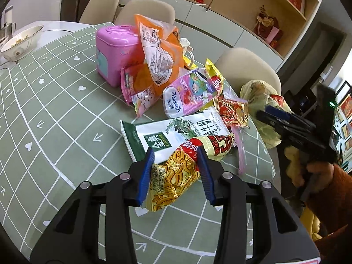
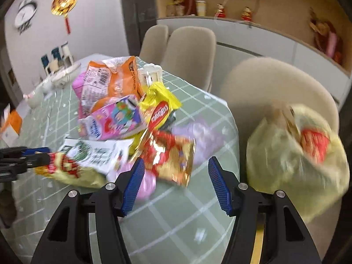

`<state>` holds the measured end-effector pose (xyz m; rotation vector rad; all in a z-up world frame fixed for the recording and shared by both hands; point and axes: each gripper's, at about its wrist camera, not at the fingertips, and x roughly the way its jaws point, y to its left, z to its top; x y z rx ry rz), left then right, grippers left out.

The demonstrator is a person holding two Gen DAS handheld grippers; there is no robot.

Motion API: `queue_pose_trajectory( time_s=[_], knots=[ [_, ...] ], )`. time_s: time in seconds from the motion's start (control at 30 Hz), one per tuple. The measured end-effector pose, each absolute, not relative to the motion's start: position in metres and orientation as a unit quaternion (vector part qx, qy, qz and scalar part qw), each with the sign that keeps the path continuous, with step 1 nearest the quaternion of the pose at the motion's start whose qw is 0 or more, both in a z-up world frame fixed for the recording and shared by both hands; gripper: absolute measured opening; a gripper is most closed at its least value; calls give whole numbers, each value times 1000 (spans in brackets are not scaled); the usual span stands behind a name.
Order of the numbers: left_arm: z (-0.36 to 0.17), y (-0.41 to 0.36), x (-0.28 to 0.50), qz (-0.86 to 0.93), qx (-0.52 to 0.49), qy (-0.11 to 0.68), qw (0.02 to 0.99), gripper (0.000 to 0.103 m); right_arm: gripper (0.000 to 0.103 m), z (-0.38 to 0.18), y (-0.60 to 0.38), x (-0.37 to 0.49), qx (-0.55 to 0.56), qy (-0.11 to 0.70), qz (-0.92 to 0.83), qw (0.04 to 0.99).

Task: Collect trash
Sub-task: 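Grasp the yellow chip bag with the left tool while the right tool grasps the red snack packet, then carry the yellow chip bag and red snack packet over the trash bin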

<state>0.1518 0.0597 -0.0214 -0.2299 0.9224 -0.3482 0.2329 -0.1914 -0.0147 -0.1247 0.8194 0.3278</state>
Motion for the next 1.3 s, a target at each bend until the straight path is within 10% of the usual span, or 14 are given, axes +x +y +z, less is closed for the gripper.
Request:
queue_pose_trajectory(
  time_s=[0.33,0.67,1.3],
  knots=[
    [-27,55,146,-162,-113,460,866,39,50,-50,-173,290,-82,470,263,838],
    [-30,60,152,-155,-106,466,865,40,10,-41,-200,234,-43,482,264,834],
    [39,49,153,-166,-106,384,902,36,9,21,-257,156,25,418,133,898]
  ],
)
